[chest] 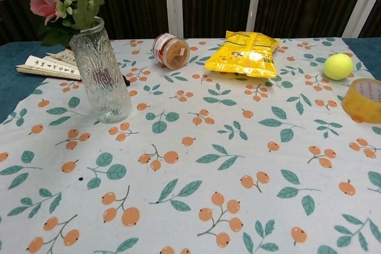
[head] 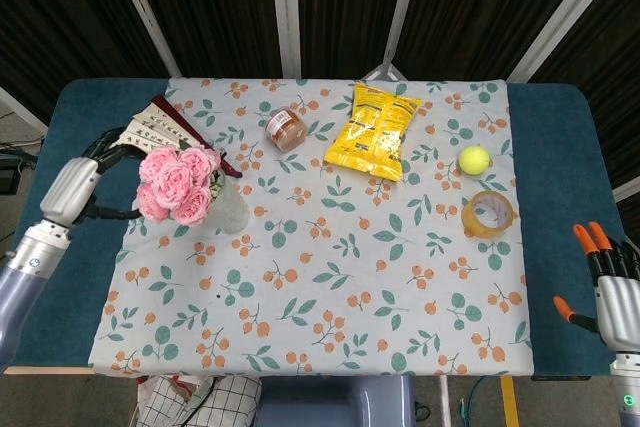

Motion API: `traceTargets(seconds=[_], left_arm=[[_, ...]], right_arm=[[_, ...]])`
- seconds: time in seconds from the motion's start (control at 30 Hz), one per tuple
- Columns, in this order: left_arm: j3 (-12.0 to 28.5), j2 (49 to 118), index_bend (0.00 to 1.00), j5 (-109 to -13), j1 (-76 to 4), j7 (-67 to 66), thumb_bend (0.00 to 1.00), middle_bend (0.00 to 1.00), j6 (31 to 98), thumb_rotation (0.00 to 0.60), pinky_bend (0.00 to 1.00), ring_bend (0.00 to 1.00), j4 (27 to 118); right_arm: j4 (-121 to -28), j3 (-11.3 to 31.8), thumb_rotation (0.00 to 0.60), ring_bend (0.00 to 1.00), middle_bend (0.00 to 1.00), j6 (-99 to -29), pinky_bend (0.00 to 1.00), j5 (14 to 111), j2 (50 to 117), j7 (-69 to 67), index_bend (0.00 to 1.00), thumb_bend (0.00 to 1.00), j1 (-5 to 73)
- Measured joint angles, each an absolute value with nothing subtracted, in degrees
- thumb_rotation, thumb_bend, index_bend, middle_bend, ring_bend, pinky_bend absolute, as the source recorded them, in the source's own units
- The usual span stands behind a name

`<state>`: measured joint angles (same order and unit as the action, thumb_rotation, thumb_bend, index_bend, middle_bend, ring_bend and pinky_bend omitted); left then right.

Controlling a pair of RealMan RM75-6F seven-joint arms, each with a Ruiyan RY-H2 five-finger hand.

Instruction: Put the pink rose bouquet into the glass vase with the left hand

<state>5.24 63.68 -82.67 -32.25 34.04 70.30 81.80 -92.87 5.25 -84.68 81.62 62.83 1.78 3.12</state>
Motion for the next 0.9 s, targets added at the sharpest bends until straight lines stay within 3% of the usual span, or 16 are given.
traceTargets(seconds=[0.13, 0.3, 0.57, 0.9], left_arm=[[3.6, 59.0, 0.32, -80.5, -29.1, 29.0, 0.23, 0.28, 70.1, 0.6, 0.08, 0.06, 87.5], [1.7, 57.8, 0.3, -78.8, -25.2, 18.7, 0.23, 0.22, 72.7, 0.6, 0.07, 0.05, 90.2], [-0.5, 62.6, 0.25, -76.8, -16.1, 6.4, 0.23, 0.18, 83.2, 0.6, 0.06, 0.02, 90.5], [-1.5, 66.0, 0.21, -79.9, -13.5, 7.0, 0.23, 0.17, 85.3, 0.6, 0.05, 0.02, 87.1]], right_arm=[[-93.2, 5.2, 0.6, 0.09, 0.02, -84.6, 0.0, 81.6, 62.7, 2.0, 0.1, 0.24, 3.1], [-93.4, 4.9, 0.6, 0.08, 0.02, -84.8, 0.0, 82.3, 62.4, 2.0, 0.1, 0.24, 3.0], [-92.5, 4.4, 0.6, 0.09, 0.02, -83.9, 0.0, 83.1, 61.7, 2.2, 0.1, 0.24, 3.4], [-92.2, 3.9, 0.6, 0.09, 0.02, -84.1, 0.0, 84.5, 60.8, 1.0, 0.1, 0.24, 3.4]])
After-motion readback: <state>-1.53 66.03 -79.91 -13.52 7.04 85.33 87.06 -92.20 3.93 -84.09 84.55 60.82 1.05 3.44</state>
